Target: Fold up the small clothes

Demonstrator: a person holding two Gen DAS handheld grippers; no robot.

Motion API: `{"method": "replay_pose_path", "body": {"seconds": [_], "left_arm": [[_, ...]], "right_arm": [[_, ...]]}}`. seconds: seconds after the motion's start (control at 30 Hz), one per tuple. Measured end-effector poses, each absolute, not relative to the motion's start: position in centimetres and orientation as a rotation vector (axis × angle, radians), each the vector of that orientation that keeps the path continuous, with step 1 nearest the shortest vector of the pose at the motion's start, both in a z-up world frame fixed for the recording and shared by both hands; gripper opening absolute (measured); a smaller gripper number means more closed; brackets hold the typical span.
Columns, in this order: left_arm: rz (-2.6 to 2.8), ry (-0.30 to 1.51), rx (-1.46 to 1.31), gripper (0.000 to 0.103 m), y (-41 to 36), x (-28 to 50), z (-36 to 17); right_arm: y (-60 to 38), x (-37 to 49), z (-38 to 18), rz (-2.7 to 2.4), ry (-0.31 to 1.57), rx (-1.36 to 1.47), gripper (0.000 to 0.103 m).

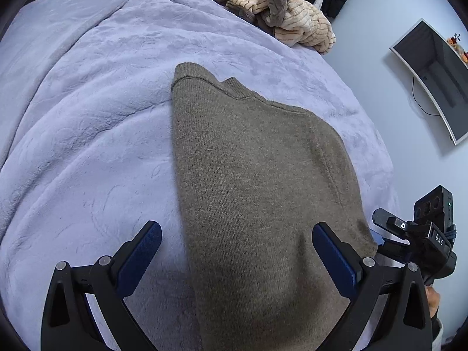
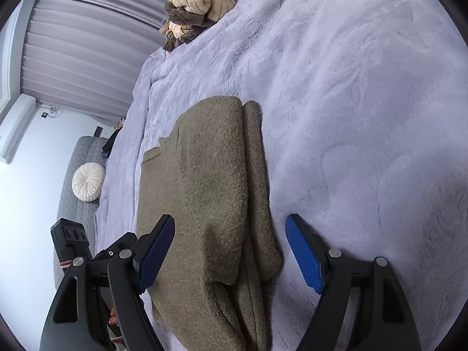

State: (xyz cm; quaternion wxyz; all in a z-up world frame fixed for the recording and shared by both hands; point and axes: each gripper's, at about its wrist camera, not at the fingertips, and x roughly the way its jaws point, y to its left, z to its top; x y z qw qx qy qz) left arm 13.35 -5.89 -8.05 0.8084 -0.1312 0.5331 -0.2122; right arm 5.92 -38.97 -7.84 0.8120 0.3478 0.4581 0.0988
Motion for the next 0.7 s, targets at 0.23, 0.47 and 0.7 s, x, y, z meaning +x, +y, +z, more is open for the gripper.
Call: {"method": "replay_pose_path", "body": {"seconds": [0.23,0.47,0.7], "left_arm": [[-0.474,1.188,-0.314,0.103,-6.7,13.7,-10.1],[-0.479,1.188,-0.296,0.103,-7.3,14.1,-10.2],[-0.481,1.187,-0.287,0.103,-7.8,14.5,-10.3]], "right_arm": [[-37.8,8.1,-8.0,0.234,1.035,0.7,0.082],[-35.2,9.3,-7.5,0.338,1.065,0.587,0.086],[-35.9,9.6,-9.4,0.36,1.097,0.59,0.086]]}}
